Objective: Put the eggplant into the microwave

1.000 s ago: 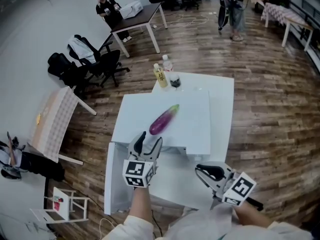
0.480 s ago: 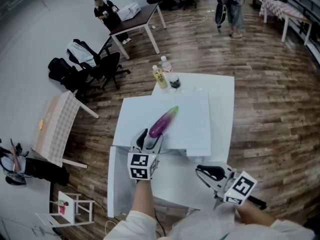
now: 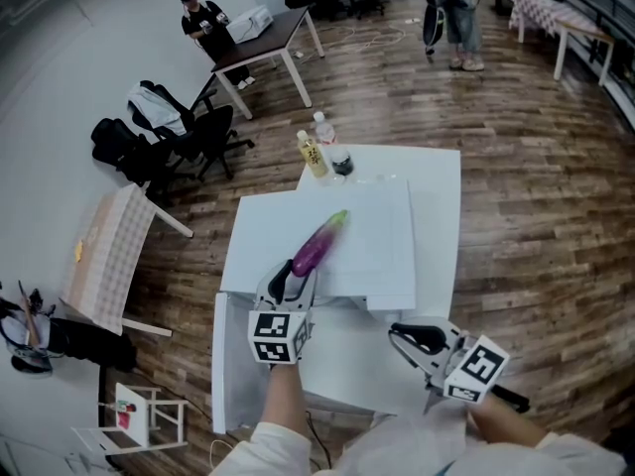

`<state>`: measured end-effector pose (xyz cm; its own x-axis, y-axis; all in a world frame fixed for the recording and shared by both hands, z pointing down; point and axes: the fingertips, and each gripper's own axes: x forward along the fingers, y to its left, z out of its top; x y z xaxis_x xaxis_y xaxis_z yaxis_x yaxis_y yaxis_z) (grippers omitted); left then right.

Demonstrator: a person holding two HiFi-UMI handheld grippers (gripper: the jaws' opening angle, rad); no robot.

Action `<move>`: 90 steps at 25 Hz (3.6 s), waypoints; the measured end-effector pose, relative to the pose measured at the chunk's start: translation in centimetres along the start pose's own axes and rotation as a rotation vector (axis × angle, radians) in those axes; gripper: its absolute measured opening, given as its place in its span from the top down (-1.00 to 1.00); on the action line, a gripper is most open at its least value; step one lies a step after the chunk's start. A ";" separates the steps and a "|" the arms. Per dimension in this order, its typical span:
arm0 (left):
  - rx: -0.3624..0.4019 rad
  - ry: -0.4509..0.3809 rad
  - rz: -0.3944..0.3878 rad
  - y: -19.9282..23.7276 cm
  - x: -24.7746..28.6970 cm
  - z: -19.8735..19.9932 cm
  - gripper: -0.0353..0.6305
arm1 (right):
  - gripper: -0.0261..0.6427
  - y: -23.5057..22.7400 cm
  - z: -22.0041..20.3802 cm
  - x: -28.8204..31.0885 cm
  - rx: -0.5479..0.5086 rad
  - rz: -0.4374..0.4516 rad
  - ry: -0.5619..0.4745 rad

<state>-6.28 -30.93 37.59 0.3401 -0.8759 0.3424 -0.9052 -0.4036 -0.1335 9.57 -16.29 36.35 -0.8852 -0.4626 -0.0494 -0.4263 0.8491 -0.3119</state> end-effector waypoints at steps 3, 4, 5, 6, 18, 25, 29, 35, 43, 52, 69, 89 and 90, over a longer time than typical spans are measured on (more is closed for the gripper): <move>-0.034 -0.041 0.020 -0.3 -1.2 0.2 0.32 | 0.81 -0.2 -0.6 -0.2 0.010 -0.004 0.006; -0.047 -0.054 0.025 -0.4 -1.7 0.2 0.32 | 0.81 -0.2 -0.7 -0.2 0.008 -0.001 0.010; -0.060 -0.065 0.029 -0.5 -2.2 0.3 0.32 | 0.81 -0.1 -0.8 -0.1 0.005 0.003 0.015; -0.070 -0.075 0.034 -0.6 -2.8 0.2 0.32 | 0.81 0.0 -0.8 0.0 -0.001 0.009 0.019; -0.166 -0.126 0.097 -1.4 -9.7 -1.7 0.32 | 0.81 1.2 -0.8 3.4 -0.086 0.082 0.064; -0.230 -0.141 0.116 -2.0 -13.5 -4.0 0.32 | 0.81 2.8 -2.1 4.9 -0.103 0.114 0.100; -0.261 -0.146 0.120 -2.3 -14.8 -5.2 0.32 | 0.81 3.3 -2.7 5.6 -0.109 0.123 0.122; -0.276 -0.151 0.126 -2.7 -16.6 -6.4 0.32 | 0.81 4.2 -3.2 6.0 -0.113 0.118 0.131; -0.292 -0.143 0.120 -3.2 -18.9 -8.4 0.32 | 0.81 6.1 -4.6 6.0 -0.117 0.103 0.143; -0.299 -0.100 0.109 -4.2 -18.7 -11.6 0.32 | 0.81 6.0 -6.8 5.0 -0.131 0.065 0.188; -0.331 -0.035 0.118 -1.5 -14.1 -17.0 0.32 | 0.81 4.3 -10.6 8.6 -0.127 0.032 0.266; -0.299 0.014 0.079 -0.6 -7.9 -18.0 0.32 | 0.81 1.7 -11.6 8.7 -0.072 -0.004 0.295; -0.298 0.017 0.074 -0.6 -7.5 -18.1 0.32 | 0.81 1.5 -11.6 8.7 -0.069 -0.007 0.295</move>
<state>-12.91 -19.34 51.91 0.2682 -0.8945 0.3576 -0.9632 -0.2413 0.1188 -0.96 -16.06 46.45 -0.8936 -0.3832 0.2335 -0.4355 0.8662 -0.2451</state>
